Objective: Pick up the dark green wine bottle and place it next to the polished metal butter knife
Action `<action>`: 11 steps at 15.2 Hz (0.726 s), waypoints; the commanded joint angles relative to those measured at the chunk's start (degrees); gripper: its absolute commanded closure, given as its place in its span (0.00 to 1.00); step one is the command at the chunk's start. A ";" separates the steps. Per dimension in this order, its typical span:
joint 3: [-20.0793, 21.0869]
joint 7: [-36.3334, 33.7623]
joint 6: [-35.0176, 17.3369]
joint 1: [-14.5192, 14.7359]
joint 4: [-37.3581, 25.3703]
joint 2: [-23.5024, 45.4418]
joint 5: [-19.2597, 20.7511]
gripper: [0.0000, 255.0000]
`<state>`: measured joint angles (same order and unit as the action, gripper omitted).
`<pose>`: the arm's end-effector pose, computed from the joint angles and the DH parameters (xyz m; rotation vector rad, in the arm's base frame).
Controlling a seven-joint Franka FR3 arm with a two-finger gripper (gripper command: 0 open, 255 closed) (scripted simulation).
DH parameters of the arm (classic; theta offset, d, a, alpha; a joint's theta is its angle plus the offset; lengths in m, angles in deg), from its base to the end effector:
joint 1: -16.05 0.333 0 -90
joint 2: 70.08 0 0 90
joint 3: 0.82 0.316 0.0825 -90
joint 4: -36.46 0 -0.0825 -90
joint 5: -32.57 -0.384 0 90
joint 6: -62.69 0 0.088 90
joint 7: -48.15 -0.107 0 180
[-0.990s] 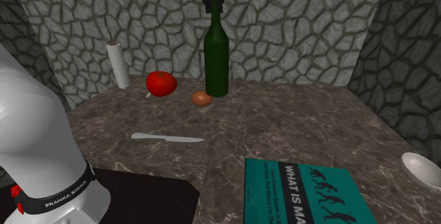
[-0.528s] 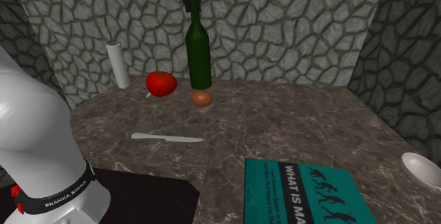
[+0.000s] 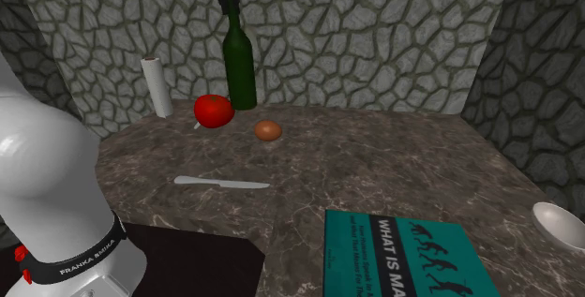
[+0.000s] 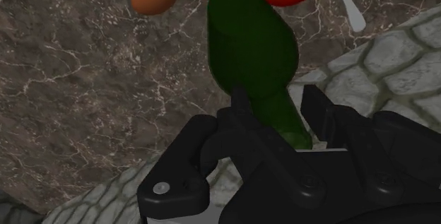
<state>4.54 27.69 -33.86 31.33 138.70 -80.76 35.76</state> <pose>0.4737 0.1774 0.6317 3.0992 0.0097 0.1649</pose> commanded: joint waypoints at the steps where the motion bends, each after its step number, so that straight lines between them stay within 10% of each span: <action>1: 1.75 -2.95 0.23 1.11 -1.37 1.30 0.05 1.00; 11: 9.50 -16.74 3.56 7.23 -14.87 12.80 2.76 1.00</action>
<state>13.31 12.50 -30.30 37.86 125.18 -69.45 38.03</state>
